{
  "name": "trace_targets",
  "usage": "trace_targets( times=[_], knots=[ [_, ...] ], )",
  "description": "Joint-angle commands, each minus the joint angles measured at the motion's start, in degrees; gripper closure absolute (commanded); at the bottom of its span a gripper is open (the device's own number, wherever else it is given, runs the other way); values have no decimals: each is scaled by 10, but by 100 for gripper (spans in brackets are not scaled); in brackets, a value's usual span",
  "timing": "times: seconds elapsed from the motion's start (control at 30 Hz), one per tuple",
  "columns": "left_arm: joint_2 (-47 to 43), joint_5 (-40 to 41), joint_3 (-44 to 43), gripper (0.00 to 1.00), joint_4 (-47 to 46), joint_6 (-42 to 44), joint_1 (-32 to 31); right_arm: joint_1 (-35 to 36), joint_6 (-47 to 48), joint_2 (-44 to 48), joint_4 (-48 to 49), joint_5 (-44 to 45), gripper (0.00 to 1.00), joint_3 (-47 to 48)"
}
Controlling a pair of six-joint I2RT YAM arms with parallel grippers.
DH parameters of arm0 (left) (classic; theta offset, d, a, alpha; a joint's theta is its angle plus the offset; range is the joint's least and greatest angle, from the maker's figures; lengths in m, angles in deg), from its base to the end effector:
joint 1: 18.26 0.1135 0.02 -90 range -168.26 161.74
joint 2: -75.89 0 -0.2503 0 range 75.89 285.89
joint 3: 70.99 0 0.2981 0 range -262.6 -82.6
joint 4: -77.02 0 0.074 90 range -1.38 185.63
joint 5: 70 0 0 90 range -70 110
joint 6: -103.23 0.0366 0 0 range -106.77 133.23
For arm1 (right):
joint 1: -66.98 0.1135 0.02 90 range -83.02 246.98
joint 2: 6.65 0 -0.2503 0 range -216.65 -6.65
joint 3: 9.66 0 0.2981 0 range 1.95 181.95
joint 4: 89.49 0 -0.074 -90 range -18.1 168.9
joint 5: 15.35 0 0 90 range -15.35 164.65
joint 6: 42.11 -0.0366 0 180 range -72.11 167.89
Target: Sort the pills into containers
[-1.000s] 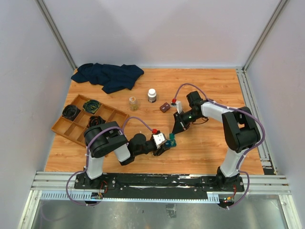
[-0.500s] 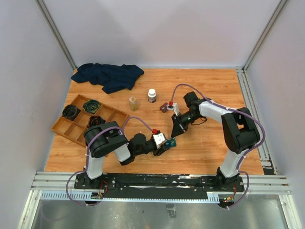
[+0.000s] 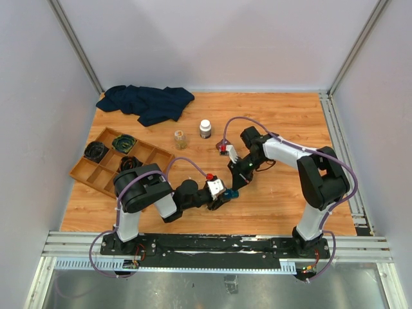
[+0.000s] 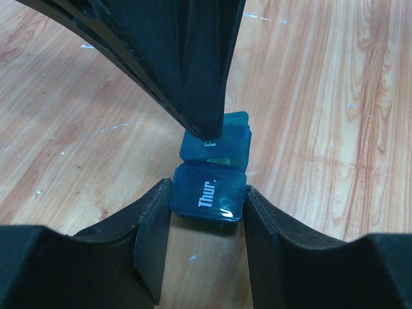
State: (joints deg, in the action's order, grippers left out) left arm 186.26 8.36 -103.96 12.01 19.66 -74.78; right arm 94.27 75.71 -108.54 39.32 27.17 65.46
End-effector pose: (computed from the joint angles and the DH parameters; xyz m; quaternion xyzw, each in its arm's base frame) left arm 0.1480 -0.2372 0.0337 0.4590 0.6280 -0.3355 0.5314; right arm 0.3061 0.1883 0.1276 -0.4586 0.7875 0.3999 0.0979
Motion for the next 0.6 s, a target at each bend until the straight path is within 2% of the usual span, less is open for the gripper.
trace_targets(
  times=[0.0,0.57],
  knots=[
    [-1,9,-4,92,5,8,-7,17,22,6,-35,56,100,21],
    [-3,34,-3,92,-1,9,-9,61,30,-13,-43,119,99,27]
  ],
)
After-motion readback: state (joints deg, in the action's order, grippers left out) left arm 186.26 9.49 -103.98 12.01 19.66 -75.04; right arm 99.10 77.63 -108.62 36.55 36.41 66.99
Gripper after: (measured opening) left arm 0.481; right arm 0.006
